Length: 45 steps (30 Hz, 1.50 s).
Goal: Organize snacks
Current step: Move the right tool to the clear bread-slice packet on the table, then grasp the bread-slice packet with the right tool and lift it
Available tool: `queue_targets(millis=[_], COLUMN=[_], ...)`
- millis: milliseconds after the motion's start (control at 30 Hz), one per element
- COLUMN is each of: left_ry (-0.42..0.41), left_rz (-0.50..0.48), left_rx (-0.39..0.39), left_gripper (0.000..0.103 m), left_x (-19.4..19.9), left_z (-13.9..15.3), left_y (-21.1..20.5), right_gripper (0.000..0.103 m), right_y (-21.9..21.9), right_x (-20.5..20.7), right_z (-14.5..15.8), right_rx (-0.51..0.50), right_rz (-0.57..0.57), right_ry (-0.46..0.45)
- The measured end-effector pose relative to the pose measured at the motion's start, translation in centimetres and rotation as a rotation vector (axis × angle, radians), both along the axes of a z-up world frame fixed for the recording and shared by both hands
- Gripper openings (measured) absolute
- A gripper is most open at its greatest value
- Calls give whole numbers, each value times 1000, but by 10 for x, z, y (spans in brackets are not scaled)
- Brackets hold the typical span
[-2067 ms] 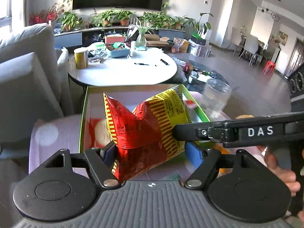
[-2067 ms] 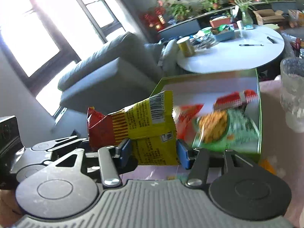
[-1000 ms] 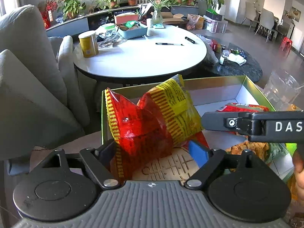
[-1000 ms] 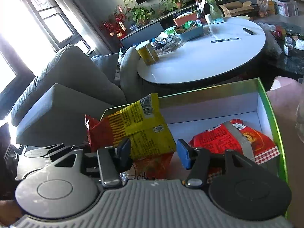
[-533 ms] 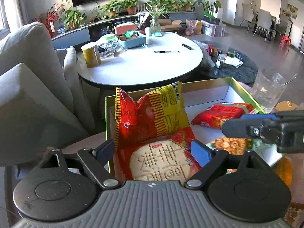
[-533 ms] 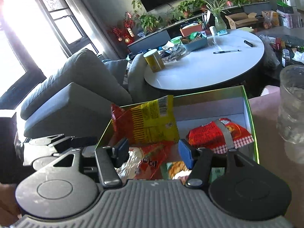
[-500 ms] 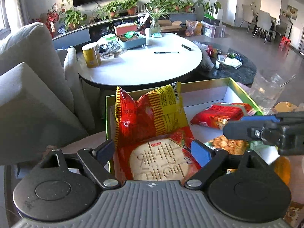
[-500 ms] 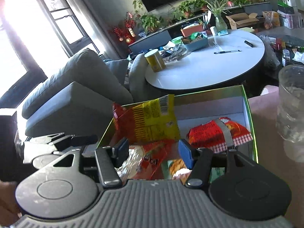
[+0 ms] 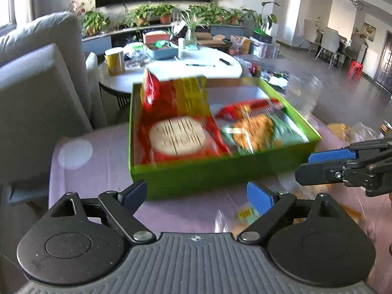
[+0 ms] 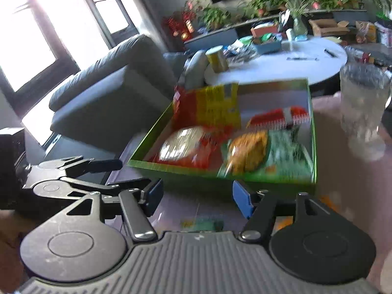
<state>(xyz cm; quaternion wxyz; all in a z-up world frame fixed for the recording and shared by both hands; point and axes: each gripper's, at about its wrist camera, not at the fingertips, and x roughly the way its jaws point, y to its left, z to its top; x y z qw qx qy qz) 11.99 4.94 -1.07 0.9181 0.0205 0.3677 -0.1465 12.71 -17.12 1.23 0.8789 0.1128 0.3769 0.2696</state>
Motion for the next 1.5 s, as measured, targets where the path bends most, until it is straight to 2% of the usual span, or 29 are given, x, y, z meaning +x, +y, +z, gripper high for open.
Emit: queue_targets(millis=[267, 500, 600, 1033, 1267, 1400, 1500], left_ry=[80, 126, 139, 166, 164, 130, 134], left_rz=[-42, -53, -54, -79, -20, 21, 57], left_rx=[-44, -103, -130, -155, -233, -254, -249], left_gripper=[87, 87, 87, 87, 87, 87, 87], left_x=[-32, -48, -54, -94, -119, -118, -109], left_z=[-31, -52, -55, -59, -54, -46, -47], left_y=[-1, -3, -3, -14, -12, -5, -2], right_gripper=[49, 49, 49, 49, 49, 49, 49], right_y=[-3, -13, -15, -15, -13, -13, -13], right_x=[-48, -66, -69, -74, -74, -72, -69], right_z=[-17, -36, -41, -53, -54, -54, -56], right_rx=[-44, -58, -63, -47, -49, -48, -37], right_rz=[82, 67, 67, 74, 75, 72, 64], right_ry=[53, 130, 146, 192, 194, 197, 210])
